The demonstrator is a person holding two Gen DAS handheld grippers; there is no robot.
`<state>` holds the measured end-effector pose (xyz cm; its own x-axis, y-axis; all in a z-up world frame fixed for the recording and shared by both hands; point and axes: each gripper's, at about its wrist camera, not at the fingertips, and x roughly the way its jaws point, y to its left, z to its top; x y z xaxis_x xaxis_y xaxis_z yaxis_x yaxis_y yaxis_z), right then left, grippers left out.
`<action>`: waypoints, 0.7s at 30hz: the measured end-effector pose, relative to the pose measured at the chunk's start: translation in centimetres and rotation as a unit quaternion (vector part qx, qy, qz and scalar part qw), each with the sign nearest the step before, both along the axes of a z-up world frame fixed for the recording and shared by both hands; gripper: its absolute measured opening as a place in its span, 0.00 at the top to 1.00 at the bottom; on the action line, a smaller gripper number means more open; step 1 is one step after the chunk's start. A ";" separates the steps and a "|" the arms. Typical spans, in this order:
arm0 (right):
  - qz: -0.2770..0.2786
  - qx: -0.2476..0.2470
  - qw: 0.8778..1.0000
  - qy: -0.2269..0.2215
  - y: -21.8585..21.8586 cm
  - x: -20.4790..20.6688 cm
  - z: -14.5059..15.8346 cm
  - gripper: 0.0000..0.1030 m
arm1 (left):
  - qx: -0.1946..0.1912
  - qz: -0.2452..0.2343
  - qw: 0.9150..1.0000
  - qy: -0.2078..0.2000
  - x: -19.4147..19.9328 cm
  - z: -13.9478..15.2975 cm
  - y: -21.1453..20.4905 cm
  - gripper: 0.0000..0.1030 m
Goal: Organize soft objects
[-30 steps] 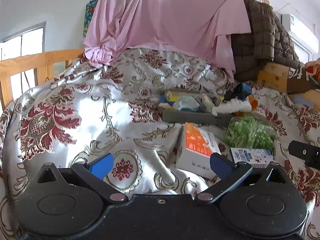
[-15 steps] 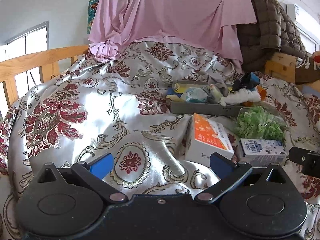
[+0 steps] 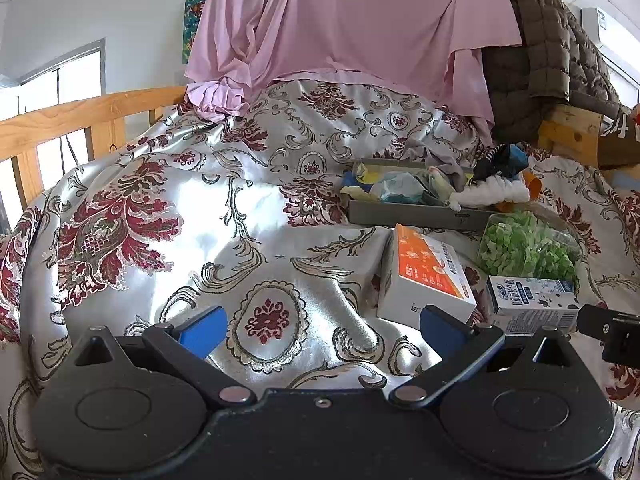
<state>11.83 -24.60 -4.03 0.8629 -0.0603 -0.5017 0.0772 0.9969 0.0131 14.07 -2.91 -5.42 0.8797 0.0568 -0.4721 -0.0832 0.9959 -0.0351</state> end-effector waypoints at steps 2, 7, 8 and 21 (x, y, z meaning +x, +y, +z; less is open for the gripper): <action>0.000 0.000 1.000 0.000 0.0 0.0 0.0 0.00 | 0.001 0.001 1.000 -0.002 0.0 0.1 0.0 0.01; 0.000 0.000 1.000 0.000 0.1 0.0 0.0 0.00 | 0.001 0.001 1.000 -0.002 0.0 0.1 0.0 0.01; 0.000 0.000 1.000 0.000 0.1 0.0 0.0 0.00 | 0.001 0.001 1.000 -0.002 0.0 0.1 0.0 0.01; 0.000 0.000 1.000 0.000 0.1 0.0 0.0 0.00 | 0.002 0.001 1.000 -0.001 -0.1 0.0 -0.1 0.01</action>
